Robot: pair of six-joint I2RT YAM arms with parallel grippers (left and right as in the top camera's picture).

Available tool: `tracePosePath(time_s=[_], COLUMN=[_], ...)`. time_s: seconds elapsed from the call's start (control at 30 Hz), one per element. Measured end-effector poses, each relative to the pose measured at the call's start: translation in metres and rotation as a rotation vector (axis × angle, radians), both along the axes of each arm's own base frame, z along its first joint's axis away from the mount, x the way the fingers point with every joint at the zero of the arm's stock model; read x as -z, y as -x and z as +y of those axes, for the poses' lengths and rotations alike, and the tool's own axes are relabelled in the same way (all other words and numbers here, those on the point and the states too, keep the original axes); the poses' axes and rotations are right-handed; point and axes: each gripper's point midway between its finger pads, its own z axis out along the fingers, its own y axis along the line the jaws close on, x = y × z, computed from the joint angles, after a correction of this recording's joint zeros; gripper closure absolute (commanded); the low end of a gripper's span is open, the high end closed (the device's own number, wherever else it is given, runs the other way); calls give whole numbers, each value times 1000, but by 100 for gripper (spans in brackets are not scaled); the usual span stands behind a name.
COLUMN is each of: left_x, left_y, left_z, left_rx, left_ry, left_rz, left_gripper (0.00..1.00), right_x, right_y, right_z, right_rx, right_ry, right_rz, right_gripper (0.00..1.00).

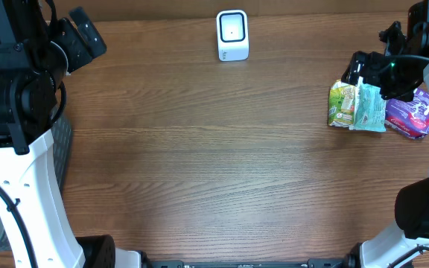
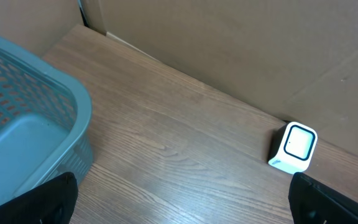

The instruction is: Scan the item barcode

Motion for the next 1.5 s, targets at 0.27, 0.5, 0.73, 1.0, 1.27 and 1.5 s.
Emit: tracePosePath(time_s=[0.27,0.5,0.73,1.0,1.27,1.5], left_x=[0,0,0,0,0,0], left_y=[0,0,0,0,0,0], left_z=[0,0,0,0,0,0], left_rx=[0,0,0,0,0,0], left_ry=[0,0,0,0,0,0], left_rz=[0,0,0,0,0,0], left_gripper=[0,0,0,1,0,0], right_x=[1,3,-5,-53,-106,-108], right_y=[4,10,14,34,66,66], right_z=[-2,-1,0,3,10,10], right_rx=[14,16,16,16,9,-33], right_ry=[8,5,6,23,28,50], right_rz=[21,48,35,-95,-243,-261], right_gripper=[0,0,0,0,0,0])
